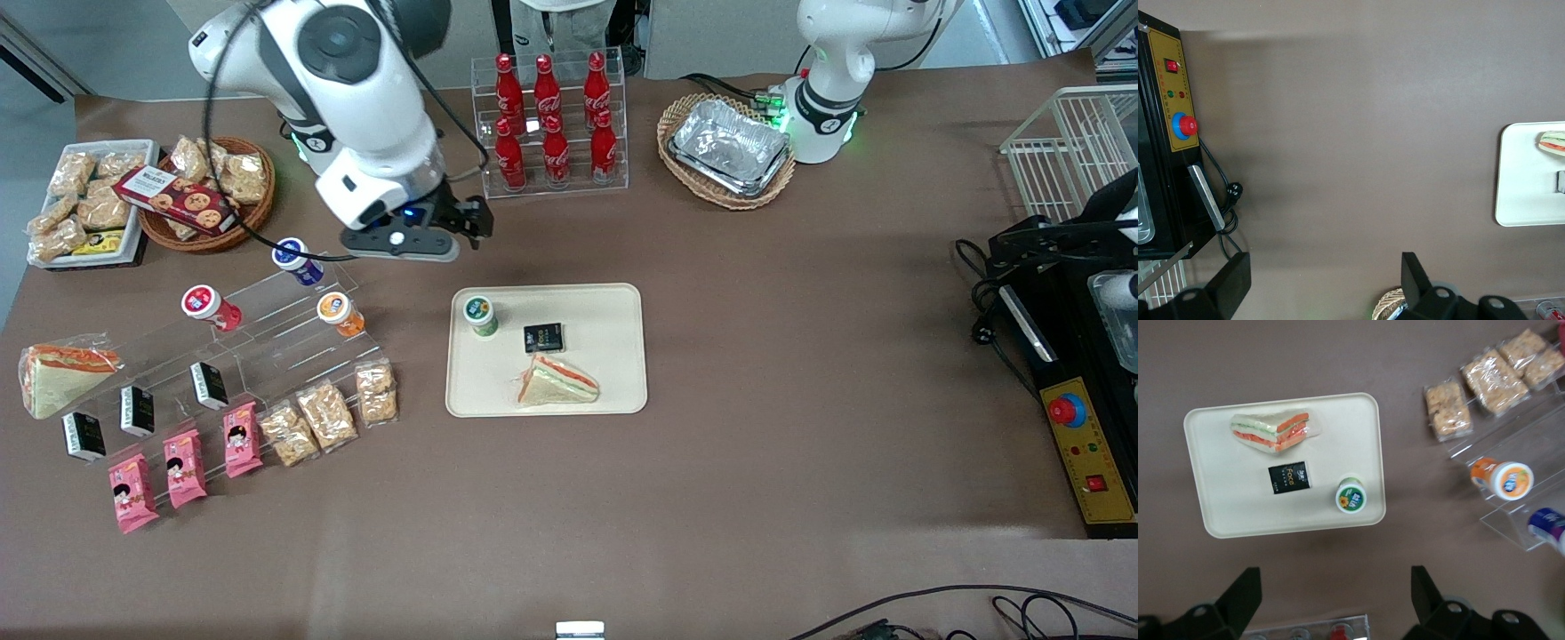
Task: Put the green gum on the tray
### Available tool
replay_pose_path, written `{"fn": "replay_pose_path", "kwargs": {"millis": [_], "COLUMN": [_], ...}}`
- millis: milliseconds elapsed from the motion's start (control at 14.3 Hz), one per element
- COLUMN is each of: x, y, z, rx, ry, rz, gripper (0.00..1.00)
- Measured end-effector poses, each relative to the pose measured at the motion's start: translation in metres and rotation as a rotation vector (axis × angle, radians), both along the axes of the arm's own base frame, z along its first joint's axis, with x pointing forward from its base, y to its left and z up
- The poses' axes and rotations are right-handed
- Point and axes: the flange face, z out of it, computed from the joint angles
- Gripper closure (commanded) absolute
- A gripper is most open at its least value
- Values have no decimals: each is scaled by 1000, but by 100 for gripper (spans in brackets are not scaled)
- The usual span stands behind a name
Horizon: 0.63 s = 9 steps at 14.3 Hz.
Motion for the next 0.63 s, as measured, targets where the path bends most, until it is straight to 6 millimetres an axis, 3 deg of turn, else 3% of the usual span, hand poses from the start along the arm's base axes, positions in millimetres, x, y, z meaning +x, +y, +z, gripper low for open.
{"fn": "replay_pose_path", "kwargs": {"millis": [140,279,419,628], "x": [15,35,55,82], "y": [-26,-67,-120,-219], "z": [24,40,49,52], "rx": [10,25,33,44], "ry": [-6,-24,-27,-26], "rz": [36,93,155,236], "gripper": [0,0,0,0]}}
